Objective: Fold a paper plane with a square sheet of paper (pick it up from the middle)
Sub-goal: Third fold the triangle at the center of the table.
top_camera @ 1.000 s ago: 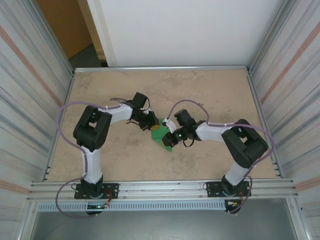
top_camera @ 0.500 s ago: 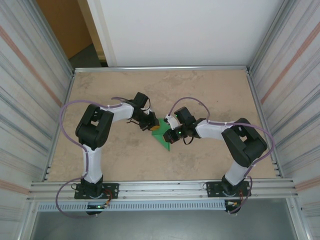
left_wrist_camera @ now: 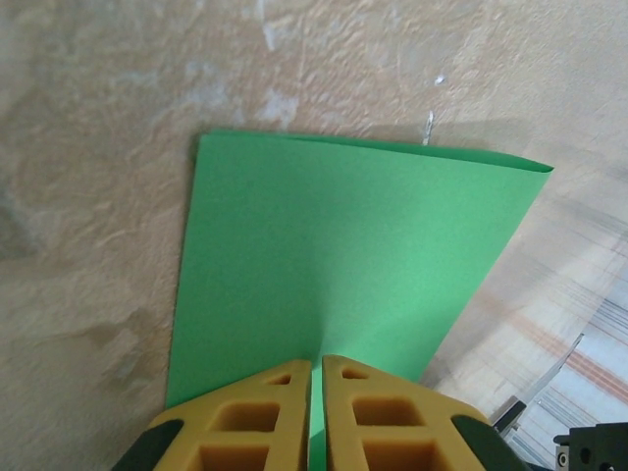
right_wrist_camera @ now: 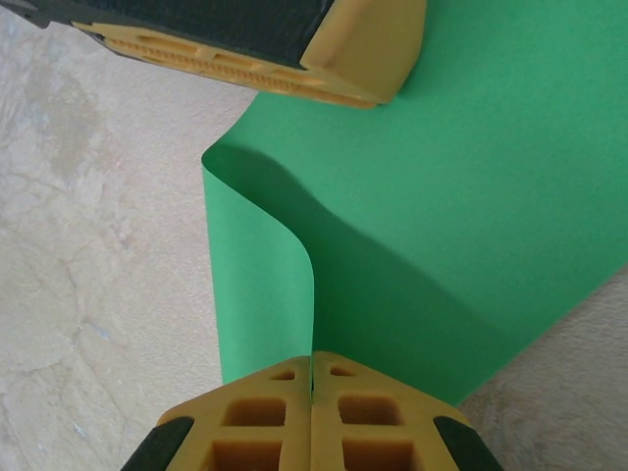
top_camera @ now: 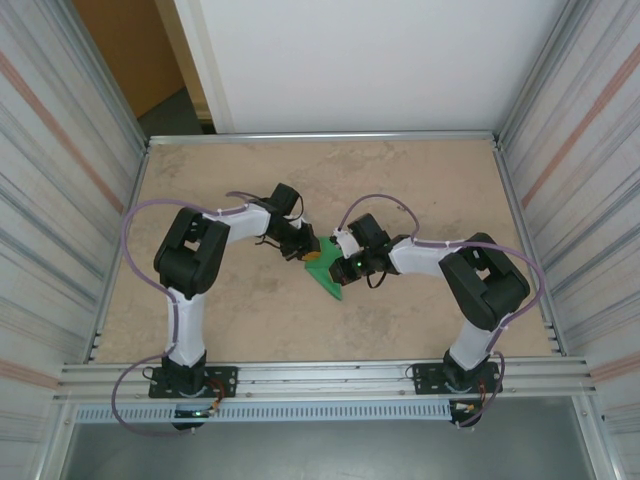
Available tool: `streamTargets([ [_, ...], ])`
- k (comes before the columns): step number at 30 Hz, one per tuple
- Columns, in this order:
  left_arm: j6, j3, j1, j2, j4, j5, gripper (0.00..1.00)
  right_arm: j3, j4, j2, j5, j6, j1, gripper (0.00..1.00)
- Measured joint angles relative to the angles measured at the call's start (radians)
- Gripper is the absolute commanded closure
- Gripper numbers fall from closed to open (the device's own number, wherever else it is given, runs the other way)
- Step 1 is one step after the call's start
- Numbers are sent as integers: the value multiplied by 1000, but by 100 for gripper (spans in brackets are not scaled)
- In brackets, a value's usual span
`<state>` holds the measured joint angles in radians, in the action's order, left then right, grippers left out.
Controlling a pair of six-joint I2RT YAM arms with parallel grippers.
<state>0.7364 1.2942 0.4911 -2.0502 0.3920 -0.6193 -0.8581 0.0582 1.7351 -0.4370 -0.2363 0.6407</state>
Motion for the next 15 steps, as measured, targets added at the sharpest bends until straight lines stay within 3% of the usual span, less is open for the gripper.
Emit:
streamTargets([
  [15,-8,3,0,-2,5,0,89,-16,23,27,8,-18,0,100],
])
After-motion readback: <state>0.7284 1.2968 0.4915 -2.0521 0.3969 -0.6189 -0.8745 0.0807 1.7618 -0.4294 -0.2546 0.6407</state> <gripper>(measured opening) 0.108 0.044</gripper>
